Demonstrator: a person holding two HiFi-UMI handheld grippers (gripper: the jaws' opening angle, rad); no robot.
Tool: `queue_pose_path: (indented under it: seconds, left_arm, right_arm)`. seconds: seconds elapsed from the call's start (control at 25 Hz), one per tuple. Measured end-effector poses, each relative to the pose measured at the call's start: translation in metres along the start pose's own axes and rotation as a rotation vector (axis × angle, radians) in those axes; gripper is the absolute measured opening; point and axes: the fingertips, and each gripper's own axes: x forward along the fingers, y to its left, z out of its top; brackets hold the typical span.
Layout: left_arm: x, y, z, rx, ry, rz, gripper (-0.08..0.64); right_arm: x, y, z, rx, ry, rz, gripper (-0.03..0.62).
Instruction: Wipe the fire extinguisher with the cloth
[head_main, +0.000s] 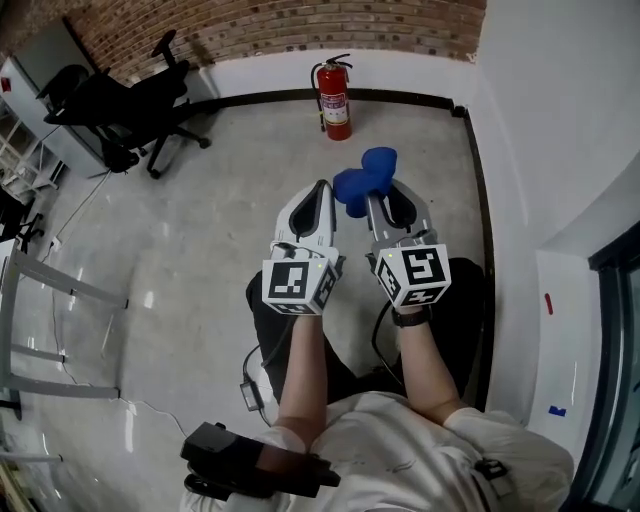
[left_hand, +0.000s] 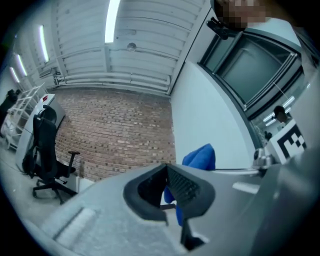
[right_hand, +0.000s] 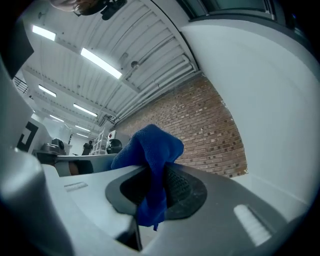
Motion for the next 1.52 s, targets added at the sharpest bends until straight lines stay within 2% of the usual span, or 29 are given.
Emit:
queue_pose_path:
  seconds: [0.12,0.36,0.52,0.72,0.88,1.0,1.2,1.36,1.52]
  left_arm:
    - [0.01,0.01,0.003,-0.002,0.002,0.005,-0.002]
    - [0.023,0.022,-0.012,-0.03,0.012,-0.014,-0.002]
    - [0.058,0.027,-0.031,0.003,0.013,-0.009,-0.002]
    - [0.092,0.071,-0.066,-0.001,0.057,0.046,0.0]
    - [0.117,0.094,-0.083,-0.019,0.076,0.054,0.0]
    - [0.143,0.102,-0.07,-0.015,0.041,0.038,0.0]
    - [0.163,0.113,-0.053,0.016,-0.011,0.087,0.0]
    - [0.165,0.123,-0.066,0.026,-0.013,0.135,0.0]
    - [0.19,0.157,-0.087,0.031,0.029,0.15,0.0]
  right_arm:
    - [0.012,0.002,-0.002,-0.011,-0.001,0.005,0.066]
    - [0.014,-0.01,-0.015,0.001,0.01,-0.045,0.066]
    - [0.042,-0.036,-0.026,0.014,0.033,-0.028,0.066]
    - [0.097,-0.059,-0.049,0.055,0.037,-0.033,0.066]
    - [0.124,-0.06,-0.067,0.041,0.062,0.008,0.066]
    - [0.145,-0.07,-0.055,0.021,0.033,0.013,0.066]
    - [0.176,-0.089,-0.041,0.014,-0.013,0.037,0.066]
    - [0.201,-0.094,-0.058,0.028,0.008,0.102,0.066]
    - [0.25,-0.099,-0.081,0.074,0.04,0.11,0.066]
